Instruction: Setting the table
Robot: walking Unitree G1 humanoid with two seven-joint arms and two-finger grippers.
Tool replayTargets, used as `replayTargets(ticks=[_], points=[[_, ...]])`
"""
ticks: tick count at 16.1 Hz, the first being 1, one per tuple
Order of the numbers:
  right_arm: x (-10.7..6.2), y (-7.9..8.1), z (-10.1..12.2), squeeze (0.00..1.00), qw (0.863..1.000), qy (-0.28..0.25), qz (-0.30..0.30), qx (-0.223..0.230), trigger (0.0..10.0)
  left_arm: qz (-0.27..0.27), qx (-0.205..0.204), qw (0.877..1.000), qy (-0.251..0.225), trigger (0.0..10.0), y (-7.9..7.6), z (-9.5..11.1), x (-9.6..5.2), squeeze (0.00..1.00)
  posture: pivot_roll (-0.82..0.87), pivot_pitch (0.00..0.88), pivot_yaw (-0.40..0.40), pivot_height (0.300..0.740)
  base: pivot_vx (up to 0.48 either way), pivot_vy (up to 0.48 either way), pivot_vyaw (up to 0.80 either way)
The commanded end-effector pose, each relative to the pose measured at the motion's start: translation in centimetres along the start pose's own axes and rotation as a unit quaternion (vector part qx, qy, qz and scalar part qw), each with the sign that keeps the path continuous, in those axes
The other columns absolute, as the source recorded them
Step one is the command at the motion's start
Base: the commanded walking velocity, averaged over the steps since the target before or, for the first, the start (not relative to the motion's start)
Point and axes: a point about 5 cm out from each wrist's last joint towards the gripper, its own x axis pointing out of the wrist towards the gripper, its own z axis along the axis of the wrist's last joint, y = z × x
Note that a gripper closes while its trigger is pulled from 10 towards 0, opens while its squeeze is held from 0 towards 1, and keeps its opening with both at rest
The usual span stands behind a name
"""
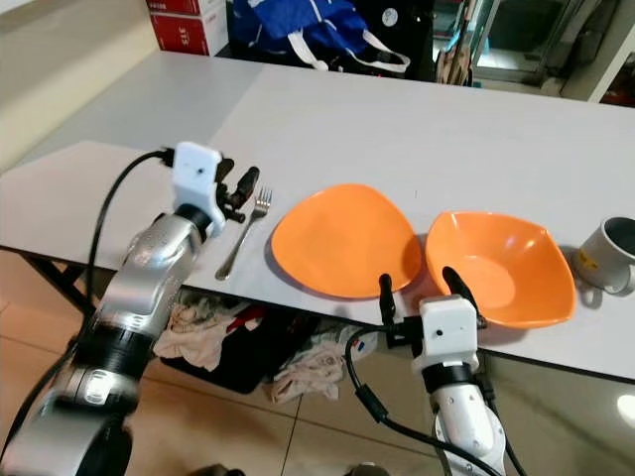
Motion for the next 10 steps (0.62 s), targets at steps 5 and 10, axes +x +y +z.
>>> replayTargets(ticks=[5,10], points=[[0.7,-0.1,0.3,0.0,1.0,-0.013,-0.007,0.009,10.0,-0.099,-0.021,0.995,-0.023,10.0,-3.0,0.2,-3.7,0.0,-0.16,0.0,0.052,0.74,0.0,0.0,0.0],[1.3,-0.2,0.1,0.0,1.0,-0.01,-0.005,0.004,10.0,-0.106,-0.052,0.993,-0.003,10.0,-3.3,0.3,-4.8,0.0,-0.15,0.0,0.045,0.74,0.0,0.0,-0.8]])
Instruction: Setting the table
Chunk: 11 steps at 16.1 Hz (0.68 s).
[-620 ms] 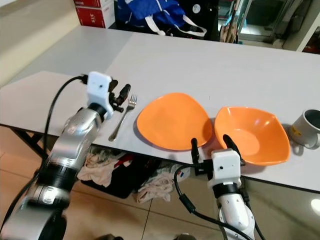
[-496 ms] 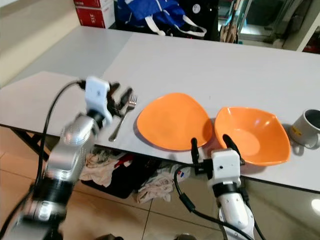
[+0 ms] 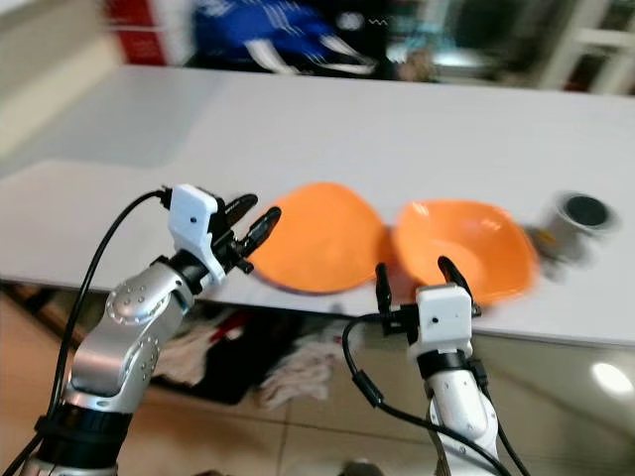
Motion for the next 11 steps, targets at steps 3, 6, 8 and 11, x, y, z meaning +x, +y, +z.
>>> replayTargets(ticks=[3,6,8,11], points=[[-0.06,-0.35,-0.05,0.0,1.0,-0.002,-0.003,-0.003,10.0,0.03,-0.003,1.0,0.005,10.0,0.83,0.21,0.33,0.0,-0.15,0.0,0.042,0.74,0.0,0.0,-0.27],[-0.09,-0.39,-0.07,0.0,1.0,-0.002,-0.002,-0.004,10.0,0.036,-0.021,0.999,0.001,10.0,0.67,0.41,0.32,0.0,-0.15,0.0,0.04,0.74,0.0,0.0,0.0],[-0.09,-0.38,-0.08,0.0,1.0,-0.002,0.0,-0.005,10.0,0.043,-0.018,0.999,0.004,10.0,0.59,0.35,0.5,0.0,-0.15,0.0,0.04,0.74,0.0,0.0,0.0],[0.08,-0.23,-0.08,0.0,1.0,-0.003,0.004,-0.004,10.0,0.06,-0.023,0.998,0.008,10.0,1.01,0.31,0.96,0.0,-0.15,0.003,0.036,0.74,0.0,0.0,0.0]])
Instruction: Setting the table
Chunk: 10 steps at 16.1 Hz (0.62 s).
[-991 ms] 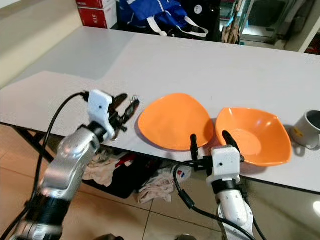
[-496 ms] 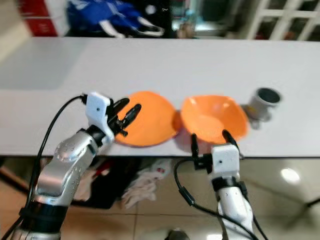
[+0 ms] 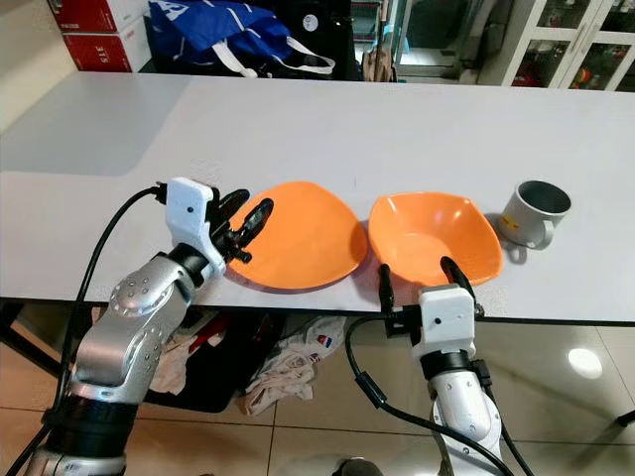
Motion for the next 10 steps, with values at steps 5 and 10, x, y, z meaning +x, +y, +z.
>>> replayTargets(ticks=[5,10], points=[[-0.36,0.16,-0.11,0.0,1.0,0.003,0.004,0.002,10.0,0.022,-0.014,1.0,0.008,10.0,0.55,-0.02,0.58,0.0,-0.16,0.021,0.033,0.74,0.0,0.125,0.0],[-0.63,0.21,-0.03,0.0,1.0,0.006,0.006,0.002,10.0,0.019,-0.02,1.0,0.003,10.0,0.4,0.17,0.86,0.0,-0.16,0.03,0.03,0.74,0.0,0.341,0.0]])
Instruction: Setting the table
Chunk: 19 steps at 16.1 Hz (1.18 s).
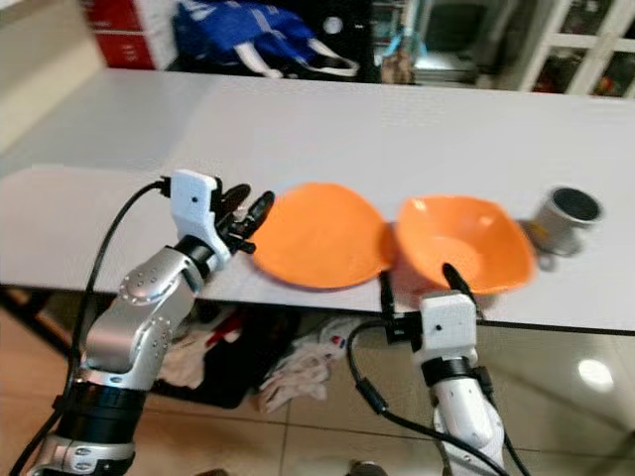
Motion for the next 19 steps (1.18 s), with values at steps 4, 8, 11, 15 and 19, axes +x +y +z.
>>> replayTargets(ticks=[4,8,11,15,19], points=[[-0.04,-0.03,0.43,0.0,1.0,-0.005,0.003,-0.001,10.0,0.005,0.0,1.0,-0.003,10.0,0.14,0.24,0.26,0.0,-0.16,0.034,0.028,0.74,0.0,0.292,0.0],[-0.06,0.05,0.47,0.0,1.0,-0.005,0.002,0.0,10.0,0.007,0.003,1.0,0.001,10.0,0.3,0.14,0.38,0.0,-0.17,0.034,0.032,0.74,0.0,0.351,0.0],[-0.04,0.09,0.46,0.0,1.0,-0.005,0.0,0.002,10.0,0.008,0.005,1.0,0.002,10.0,0.35,0.11,0.49,0.0,-0.17,0.033,0.035,0.74,0.0,0.421,0.0],[-0.09,0.1,0.34,0.0,1.0,-0.003,-0.001,0.002,10.0,0.006,0.002,1.0,0.001,10.0,0.39,0.13,0.66,0.0,-0.17,0.031,0.04,0.74,0.0,0.0,0.0],[-0.15,0.09,0.3,0.0,1.0,-0.002,-0.003,0.003,10.0,0.006,0.003,1.0,0.0,10.0,0.45,0.18,0.75,0.0,-0.17,0.032,0.043,0.74,0.0,0.169,0.0]])
